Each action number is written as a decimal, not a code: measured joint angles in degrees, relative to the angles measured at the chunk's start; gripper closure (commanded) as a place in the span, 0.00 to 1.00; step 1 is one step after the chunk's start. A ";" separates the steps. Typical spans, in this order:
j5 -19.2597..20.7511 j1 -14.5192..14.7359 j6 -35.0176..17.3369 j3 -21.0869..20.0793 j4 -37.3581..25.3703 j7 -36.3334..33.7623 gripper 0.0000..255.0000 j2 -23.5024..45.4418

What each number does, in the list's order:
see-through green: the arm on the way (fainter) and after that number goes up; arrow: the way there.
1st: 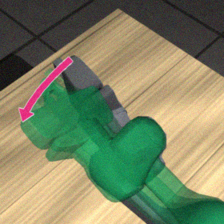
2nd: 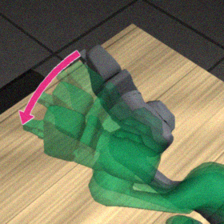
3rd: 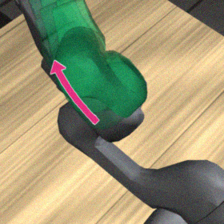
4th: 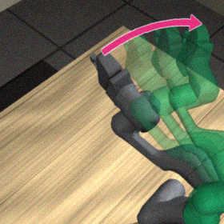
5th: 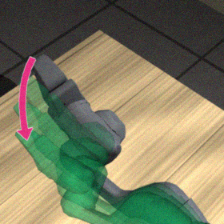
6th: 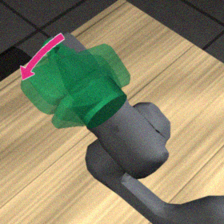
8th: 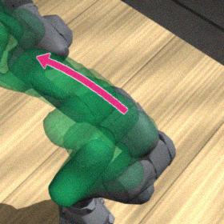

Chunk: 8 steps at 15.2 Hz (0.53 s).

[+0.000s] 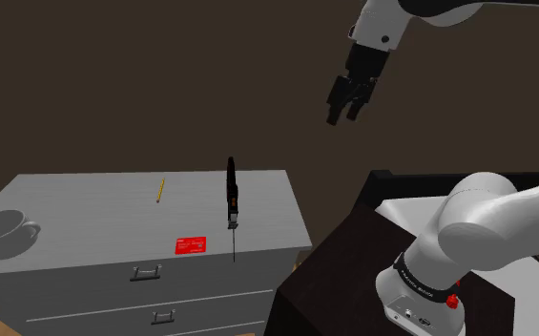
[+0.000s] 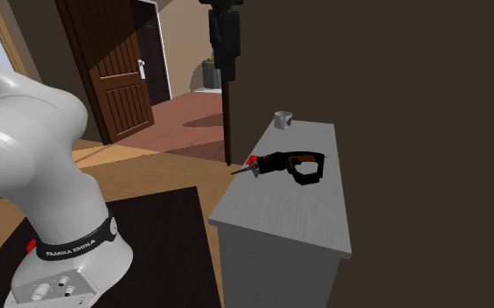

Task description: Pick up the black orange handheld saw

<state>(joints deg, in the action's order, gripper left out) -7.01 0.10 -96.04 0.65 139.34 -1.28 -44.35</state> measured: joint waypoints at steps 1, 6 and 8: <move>0.00 0.00 0.00 0.00 0.00 0.00 0.00 0.00; -2.53 0.10 -7.37 -4.03 2.86 -6.12 0.00 4.03; -3.60 0.10 -11.00 -5.90 3.88 -9.09 0.00 6.33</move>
<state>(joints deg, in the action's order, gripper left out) -10.61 0.19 -107.04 -5.26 143.22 -10.37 -38.02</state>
